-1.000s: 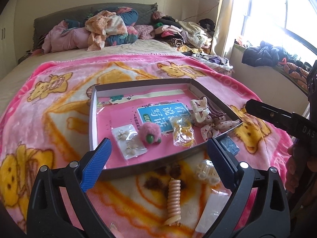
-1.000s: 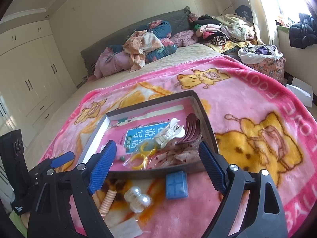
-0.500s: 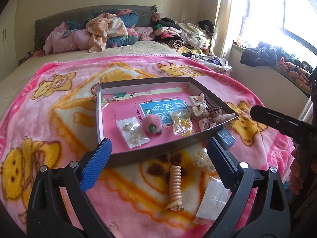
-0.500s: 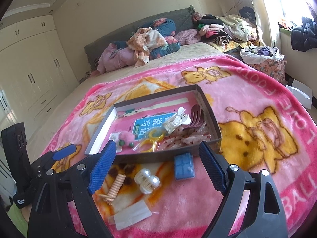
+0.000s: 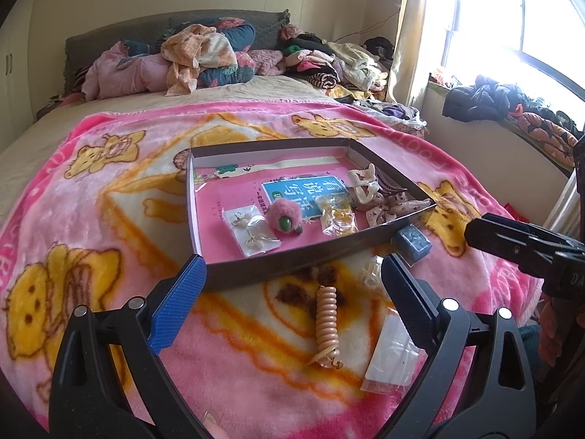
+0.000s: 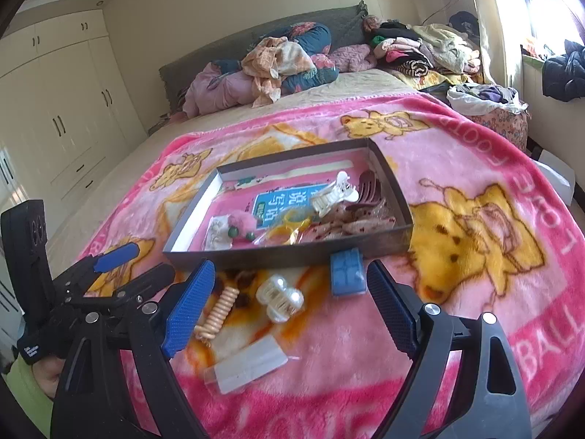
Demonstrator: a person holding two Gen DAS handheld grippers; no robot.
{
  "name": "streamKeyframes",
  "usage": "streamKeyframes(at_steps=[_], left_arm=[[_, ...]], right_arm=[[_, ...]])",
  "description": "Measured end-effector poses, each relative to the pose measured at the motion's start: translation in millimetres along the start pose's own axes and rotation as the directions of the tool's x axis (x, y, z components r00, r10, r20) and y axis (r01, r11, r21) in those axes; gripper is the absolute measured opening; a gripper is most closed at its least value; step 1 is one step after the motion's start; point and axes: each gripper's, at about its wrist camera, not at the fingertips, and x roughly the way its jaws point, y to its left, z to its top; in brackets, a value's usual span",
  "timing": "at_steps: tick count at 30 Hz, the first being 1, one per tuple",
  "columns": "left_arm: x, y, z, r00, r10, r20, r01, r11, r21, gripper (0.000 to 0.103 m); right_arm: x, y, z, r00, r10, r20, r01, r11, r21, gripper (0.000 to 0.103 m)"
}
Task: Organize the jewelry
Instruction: 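Lift both open tools out of the box toward the remaining items beside it, then grasp the coiled peach hair tie with the left tool while the right tool grasps the clear plastic sleeve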
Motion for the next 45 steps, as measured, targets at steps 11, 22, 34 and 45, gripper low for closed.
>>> streamKeyframes(at_steps=[11, 22, 34, 45], left_arm=[[-11, 10, -12, 1.000, 0.009, -0.006, -0.009, 1.000, 0.009, 0.088], [-8, 12, -23, 0.999, 0.004, -0.046, -0.002, 1.000, 0.031, 0.088], [-3, 9, -45, 0.994, -0.042, -0.098, 0.049, 0.996, 0.071, 0.080], [14, 2, -60, 0.982, -0.095, -0.163, 0.110, 0.991, 0.081, 0.063]], right_arm=[[0, 4, -14, 0.998, -0.017, -0.056, 0.017, 1.000, 0.002, 0.083], [18, 7, -32, 0.979, -0.077, -0.189, 0.081, 0.997, 0.017, 0.082], [50, 7, -51, 0.937, 0.015, -0.350, 0.022, 0.995, 0.102, 0.050], [69, 3, -53, 0.918, 0.089, -0.386, -0.016, 0.982, 0.188, 0.030]])
